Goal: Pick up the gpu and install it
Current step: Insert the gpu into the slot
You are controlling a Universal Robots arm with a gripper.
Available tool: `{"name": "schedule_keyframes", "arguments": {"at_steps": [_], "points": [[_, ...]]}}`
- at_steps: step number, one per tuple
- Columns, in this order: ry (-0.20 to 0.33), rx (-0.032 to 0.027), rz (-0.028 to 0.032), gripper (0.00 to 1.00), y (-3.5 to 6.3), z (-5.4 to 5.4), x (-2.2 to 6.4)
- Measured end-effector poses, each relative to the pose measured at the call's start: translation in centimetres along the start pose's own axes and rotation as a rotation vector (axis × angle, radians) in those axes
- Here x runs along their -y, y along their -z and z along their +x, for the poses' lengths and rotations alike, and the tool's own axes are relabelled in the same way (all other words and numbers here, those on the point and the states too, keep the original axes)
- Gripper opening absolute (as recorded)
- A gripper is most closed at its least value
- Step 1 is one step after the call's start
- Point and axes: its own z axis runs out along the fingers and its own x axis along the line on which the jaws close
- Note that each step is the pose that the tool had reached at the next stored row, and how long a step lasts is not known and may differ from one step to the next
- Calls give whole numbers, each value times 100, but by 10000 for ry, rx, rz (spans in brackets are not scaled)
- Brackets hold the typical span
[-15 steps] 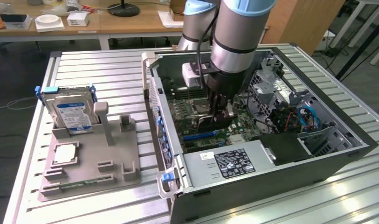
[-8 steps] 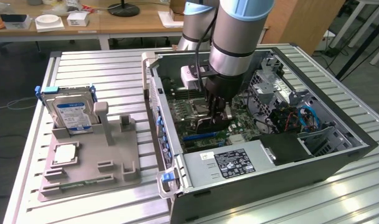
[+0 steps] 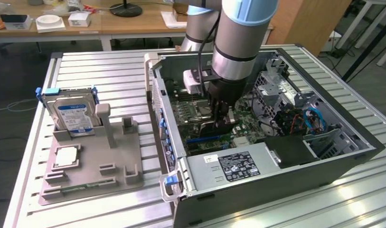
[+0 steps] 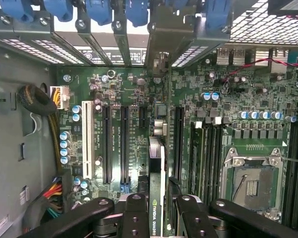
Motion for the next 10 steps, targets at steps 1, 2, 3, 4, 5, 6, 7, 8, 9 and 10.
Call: {"name": "schedule_keyframes", "arguments": {"at_steps": [1, 2, 3, 4, 5, 6, 7, 8, 9, 10], "points": [[1, -2, -1, 26, -3, 0, -1], [2, -2, -1, 26, -7, -1, -1], [1, -2, -2, 26, -8, -1, -1], [1, -2, -2, 26, -8, -1, -2], [1, -3, -2, 26, -9, -1, -2], [1, -1, -1, 26, -10, -1, -2], [-2, 2, 1, 26, -13, -6, -5], [-2, 3, 2, 26, -15, -10, -5], [1, 1, 0, 26, -16, -13, -5], [1, 1, 0, 26, -16, -16, -4]]}}
